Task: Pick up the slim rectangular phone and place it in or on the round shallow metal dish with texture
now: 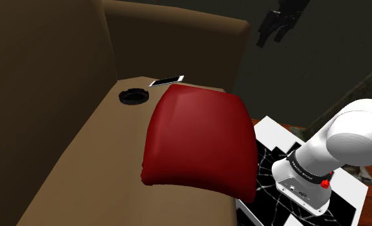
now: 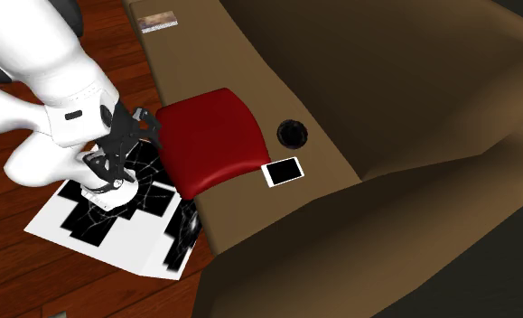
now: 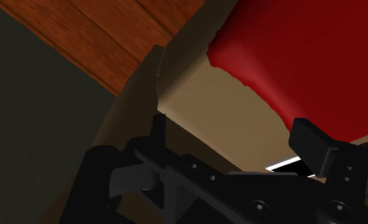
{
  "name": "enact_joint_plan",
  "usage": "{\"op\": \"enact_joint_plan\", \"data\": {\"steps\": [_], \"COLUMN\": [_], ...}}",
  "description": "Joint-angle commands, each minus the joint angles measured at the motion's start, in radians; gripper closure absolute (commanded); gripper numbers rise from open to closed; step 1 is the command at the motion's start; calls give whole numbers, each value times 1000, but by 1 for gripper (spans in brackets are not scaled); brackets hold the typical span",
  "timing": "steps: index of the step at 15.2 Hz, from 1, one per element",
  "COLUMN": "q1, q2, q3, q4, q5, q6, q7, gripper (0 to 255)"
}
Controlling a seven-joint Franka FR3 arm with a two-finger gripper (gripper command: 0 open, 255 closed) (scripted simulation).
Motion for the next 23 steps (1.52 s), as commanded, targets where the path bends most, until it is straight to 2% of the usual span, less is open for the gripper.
{"op": "enact_joint_plan", "data": {"steps": [1,5,9,12,15,17,19,21,22,23], "q1": [0,1,27,78,179,286,433,588,652,692], "q2": [0,4,41,96,176,243,316,398,444,494], "q3": [0,-57,-110,-154,-220,-288,-387,-501,-553,-588], "q4": [0,-136,-257,-330,-376,-384,-366,-317,-285,-252], "q5": [0,127,278,422,616,794,1028,1324,1481,1629], "q6": [0,191,406,582,764,881,978,1024,1020,995], "q7": [0,58,85,75,18,-65,-202,-401,-509,-608], "gripper": [0,0,0,0,0,0,0,0,0,0]}}
